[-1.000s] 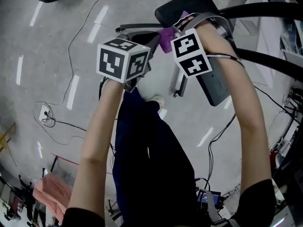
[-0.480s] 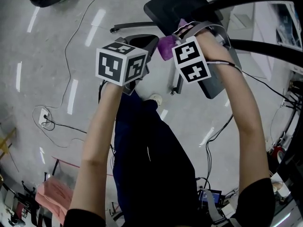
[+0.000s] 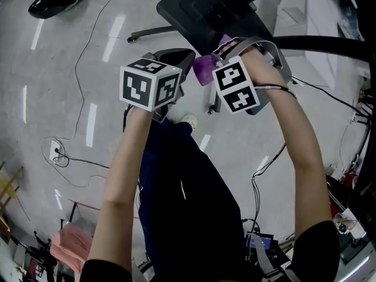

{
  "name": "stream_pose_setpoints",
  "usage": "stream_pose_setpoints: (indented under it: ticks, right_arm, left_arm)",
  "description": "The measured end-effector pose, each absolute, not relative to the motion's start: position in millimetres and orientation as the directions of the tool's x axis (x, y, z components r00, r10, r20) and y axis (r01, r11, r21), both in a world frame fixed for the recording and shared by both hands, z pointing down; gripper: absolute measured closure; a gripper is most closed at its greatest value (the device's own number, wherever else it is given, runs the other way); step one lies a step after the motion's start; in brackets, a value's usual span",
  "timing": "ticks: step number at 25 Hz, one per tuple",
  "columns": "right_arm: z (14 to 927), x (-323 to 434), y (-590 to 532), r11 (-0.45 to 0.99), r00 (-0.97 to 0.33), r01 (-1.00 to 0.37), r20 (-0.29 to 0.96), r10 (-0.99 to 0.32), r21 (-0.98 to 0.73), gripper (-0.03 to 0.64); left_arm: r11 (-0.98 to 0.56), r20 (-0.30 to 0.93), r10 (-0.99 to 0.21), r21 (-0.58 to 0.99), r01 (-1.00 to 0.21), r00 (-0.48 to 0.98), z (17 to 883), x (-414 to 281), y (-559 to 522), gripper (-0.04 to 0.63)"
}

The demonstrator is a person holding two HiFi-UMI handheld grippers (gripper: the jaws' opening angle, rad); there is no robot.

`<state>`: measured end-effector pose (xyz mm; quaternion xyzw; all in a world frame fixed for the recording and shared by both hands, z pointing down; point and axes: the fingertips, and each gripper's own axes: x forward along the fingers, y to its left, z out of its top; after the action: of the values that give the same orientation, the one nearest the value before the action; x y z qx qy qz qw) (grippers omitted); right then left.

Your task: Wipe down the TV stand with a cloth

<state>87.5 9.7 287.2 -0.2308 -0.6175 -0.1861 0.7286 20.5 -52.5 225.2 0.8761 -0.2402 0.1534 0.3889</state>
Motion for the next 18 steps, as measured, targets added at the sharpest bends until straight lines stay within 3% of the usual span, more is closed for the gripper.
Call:
stream_pose_setpoints:
  ticks: [18]
  right_arm:
    - [286,165,103,0.821,0.167,0.555,0.985,0.049,-0.135,0.512]
  left_arm:
    - [-0.604,0.477,-0.22,0.618,-0.503,0.851,233,95,-1,0.588]
